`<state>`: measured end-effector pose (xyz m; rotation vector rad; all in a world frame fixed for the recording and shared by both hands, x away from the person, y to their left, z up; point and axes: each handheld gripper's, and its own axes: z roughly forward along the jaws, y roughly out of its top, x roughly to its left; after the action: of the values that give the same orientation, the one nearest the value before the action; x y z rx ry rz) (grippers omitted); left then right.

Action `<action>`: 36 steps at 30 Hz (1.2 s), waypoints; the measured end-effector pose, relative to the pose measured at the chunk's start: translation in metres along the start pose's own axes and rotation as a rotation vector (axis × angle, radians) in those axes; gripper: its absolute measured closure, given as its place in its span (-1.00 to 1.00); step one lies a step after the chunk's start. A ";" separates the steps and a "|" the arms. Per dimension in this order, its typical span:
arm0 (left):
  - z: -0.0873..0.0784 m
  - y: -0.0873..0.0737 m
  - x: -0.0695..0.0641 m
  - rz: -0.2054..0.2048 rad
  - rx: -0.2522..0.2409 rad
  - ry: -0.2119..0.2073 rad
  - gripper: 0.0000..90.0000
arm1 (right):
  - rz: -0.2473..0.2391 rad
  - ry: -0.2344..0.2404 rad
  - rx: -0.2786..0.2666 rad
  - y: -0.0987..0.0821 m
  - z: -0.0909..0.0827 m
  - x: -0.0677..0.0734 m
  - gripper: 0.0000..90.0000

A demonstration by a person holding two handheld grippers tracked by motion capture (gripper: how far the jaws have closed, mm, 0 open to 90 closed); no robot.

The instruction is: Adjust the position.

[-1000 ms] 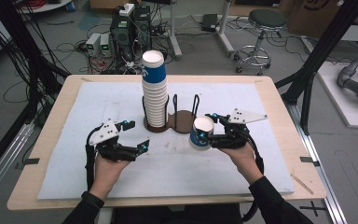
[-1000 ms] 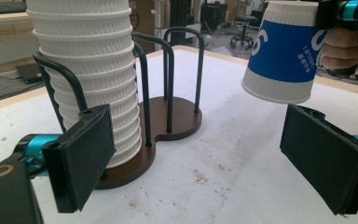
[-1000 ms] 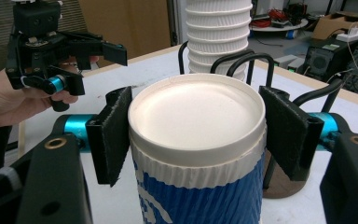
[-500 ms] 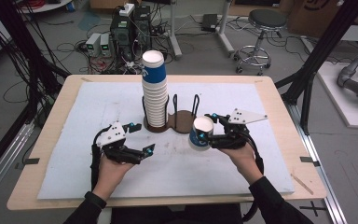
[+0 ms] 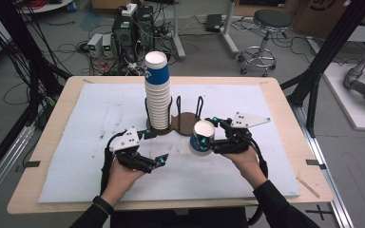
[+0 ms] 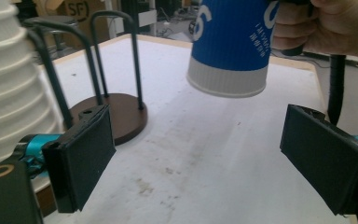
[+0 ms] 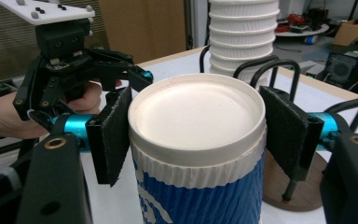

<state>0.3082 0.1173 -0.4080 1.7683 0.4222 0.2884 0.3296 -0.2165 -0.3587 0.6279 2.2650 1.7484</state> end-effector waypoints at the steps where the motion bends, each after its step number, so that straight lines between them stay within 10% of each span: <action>1: 0.003 0.000 -0.001 0.002 0.003 -0.012 -0.78 | -0.001 0.004 0.000 0.000 0.001 0.000 -0.33; 36: 0.050 -0.006 -0.022 -0.006 0.024 -0.189 -0.78 | 0.000 0.208 0.040 -0.006 0.030 0.027 -0.33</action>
<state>0.3082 0.0652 -0.4249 1.7986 0.2963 0.1104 0.3173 -0.1797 -0.3702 0.4724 2.4402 1.8508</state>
